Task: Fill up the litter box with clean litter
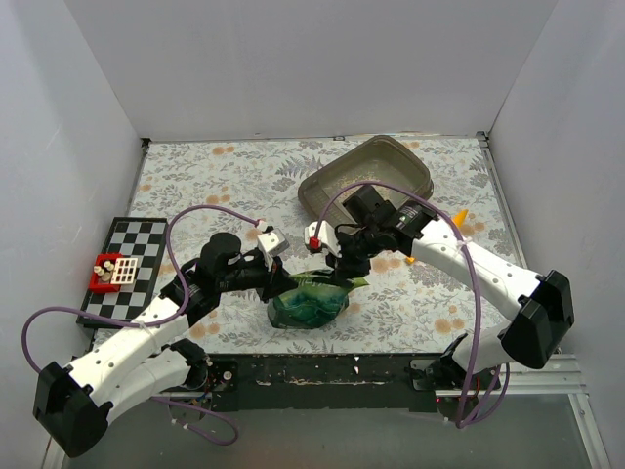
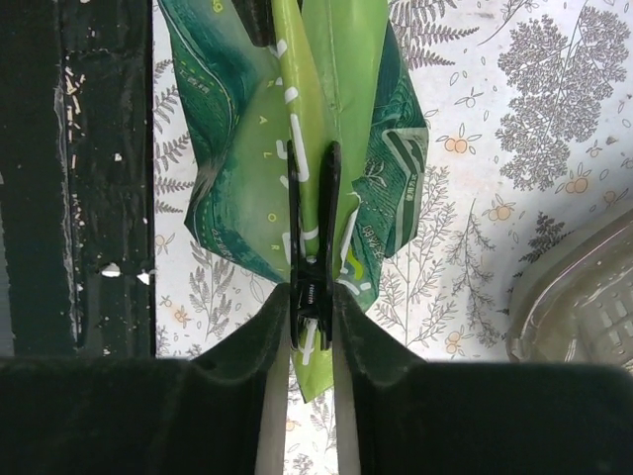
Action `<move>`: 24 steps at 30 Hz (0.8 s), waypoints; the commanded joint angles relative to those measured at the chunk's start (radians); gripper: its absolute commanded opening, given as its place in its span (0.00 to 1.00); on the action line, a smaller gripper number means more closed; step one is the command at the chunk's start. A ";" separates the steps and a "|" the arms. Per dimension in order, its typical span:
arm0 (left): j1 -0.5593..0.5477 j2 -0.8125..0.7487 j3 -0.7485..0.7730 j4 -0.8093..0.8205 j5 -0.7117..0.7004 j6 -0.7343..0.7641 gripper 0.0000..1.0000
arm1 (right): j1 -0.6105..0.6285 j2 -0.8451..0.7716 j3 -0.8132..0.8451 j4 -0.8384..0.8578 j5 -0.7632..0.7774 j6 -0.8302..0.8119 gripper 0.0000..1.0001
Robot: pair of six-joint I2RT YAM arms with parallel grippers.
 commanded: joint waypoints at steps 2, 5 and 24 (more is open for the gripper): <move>0.003 -0.016 0.054 0.036 -0.010 0.010 0.00 | 0.013 0.029 0.005 -0.043 0.049 0.073 0.46; 0.003 -0.019 0.051 0.036 -0.014 0.005 0.00 | 0.013 -0.001 0.022 -0.031 0.080 0.086 0.53; 0.004 0.022 0.247 -0.067 -0.060 0.008 0.37 | 0.013 -0.226 0.168 0.031 0.373 0.600 0.93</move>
